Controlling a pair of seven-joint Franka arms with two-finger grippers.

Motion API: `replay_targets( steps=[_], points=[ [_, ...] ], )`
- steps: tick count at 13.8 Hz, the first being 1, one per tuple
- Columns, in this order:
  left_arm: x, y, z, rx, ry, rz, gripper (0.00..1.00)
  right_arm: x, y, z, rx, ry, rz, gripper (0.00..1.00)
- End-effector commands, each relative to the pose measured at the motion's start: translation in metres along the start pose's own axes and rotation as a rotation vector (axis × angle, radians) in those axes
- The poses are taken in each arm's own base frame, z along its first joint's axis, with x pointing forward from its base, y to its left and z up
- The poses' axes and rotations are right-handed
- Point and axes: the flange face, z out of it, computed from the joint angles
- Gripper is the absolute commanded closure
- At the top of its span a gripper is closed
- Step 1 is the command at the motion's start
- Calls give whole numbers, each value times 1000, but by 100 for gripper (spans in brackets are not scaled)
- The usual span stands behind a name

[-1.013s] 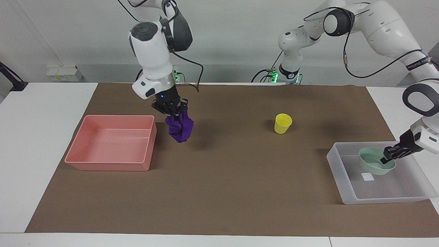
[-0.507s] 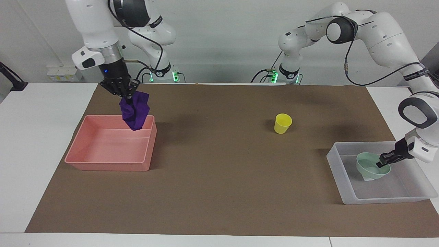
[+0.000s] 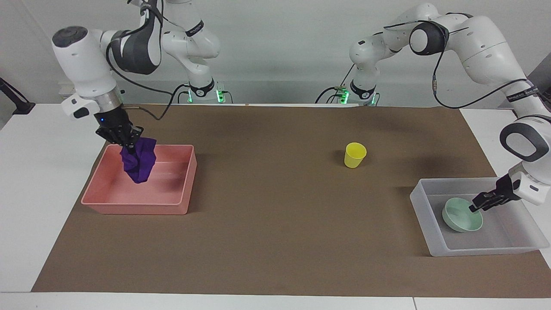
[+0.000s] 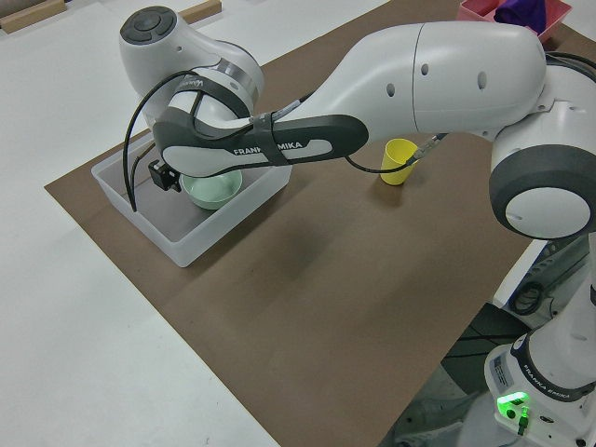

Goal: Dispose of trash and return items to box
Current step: 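Drop the cloth in the pink tray while the left gripper sets the bowl down, then reach the left gripper to the yellow cup while the right gripper releases the cloth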

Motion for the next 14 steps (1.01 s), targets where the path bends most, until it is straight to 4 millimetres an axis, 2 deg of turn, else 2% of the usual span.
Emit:
replay_targets(
  steps=[1, 2, 4, 5, 6, 7, 8, 10, 11, 12, 13, 14],
  points=[
    [-20, 38, -60, -2, -66, 51, 0, -7, -3, 33, 5, 27, -12, 100],
    [-34, 53, -77, -20, -128, 69, 0, -7, -4, 41, 3, 38, -9, 100],
    [-64, 85, -95, -57, -275, 91, 0, -5, -10, 39, 5, 39, -9, 0],
    [-81, 108, -100, -61, -320, 108, 0, -3, -12, 36, 2, 45, -15, 0],
    [-101, 130, -96, -55, -350, 93, 0, 1, -23, 26, -4, 57, -36, 0],
    [-122, 163, -88, -37, -362, 71, 0, 4, -37, 16, 0, 41, -23, 0],
    [-139, 188, -83, -19, -353, 59, 0, 6, -48, 6, 2, 18, 13, 0],
    [-172, 234, -55, 7, -347, 62, 0, 2, -83, -20, -8, 19, 46, 0],
    [-188, 251, -40, 18, -342, 65, 0, -2, -94, -33, -23, 15, 45, 0],
    [-200, 257, -28, 17, -325, 73, 0, -3, -106, -51, -24, 9, 48, 0],
    [-216, 270, -9, 16, -312, 97, 0, -3, -112, -73, -27, -4, 63, 0],
    [-227, 275, 11, 16, -290, 107, 0, -3, -113, -97, -30, -14, 74, 0]
  ],
)
